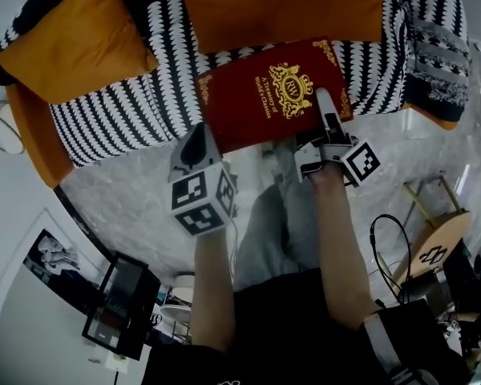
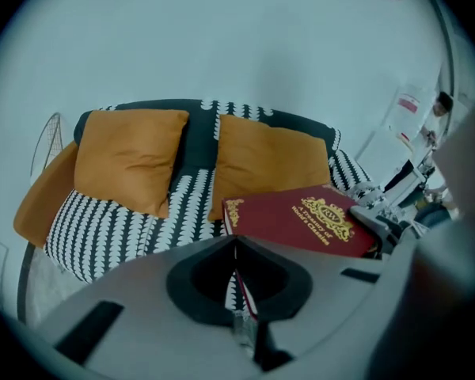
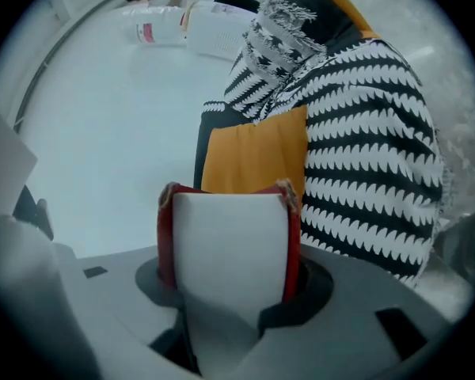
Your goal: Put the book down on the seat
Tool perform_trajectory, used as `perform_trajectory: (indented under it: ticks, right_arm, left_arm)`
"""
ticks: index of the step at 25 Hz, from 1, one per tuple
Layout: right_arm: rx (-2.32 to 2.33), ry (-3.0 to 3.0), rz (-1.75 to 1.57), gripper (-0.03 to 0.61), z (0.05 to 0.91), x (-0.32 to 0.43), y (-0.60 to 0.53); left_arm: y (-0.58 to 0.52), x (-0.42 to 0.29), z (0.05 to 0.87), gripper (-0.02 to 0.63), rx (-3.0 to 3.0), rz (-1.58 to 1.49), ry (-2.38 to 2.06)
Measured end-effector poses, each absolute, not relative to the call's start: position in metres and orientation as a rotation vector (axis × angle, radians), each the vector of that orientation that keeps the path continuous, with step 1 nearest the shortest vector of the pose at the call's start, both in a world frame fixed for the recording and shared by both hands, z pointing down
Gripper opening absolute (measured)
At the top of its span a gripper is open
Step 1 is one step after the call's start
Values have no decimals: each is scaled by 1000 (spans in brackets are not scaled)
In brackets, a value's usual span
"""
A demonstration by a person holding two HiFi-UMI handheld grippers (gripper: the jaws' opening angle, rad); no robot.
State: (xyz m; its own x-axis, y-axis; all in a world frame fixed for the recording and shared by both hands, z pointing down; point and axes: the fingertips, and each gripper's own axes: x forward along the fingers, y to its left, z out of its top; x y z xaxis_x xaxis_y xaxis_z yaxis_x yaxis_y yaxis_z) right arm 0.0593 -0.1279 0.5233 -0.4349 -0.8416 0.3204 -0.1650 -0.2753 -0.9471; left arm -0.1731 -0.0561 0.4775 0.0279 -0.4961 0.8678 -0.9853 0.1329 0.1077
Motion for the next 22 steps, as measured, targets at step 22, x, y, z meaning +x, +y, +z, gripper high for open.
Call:
perform_trajectory:
  ticks: [22]
  right_arm:
    - [-1170, 1323, -1685, 233, 663, 70, -122]
  left_arm:
    - [-61, -133, 581, 14, 1473, 857, -1379]
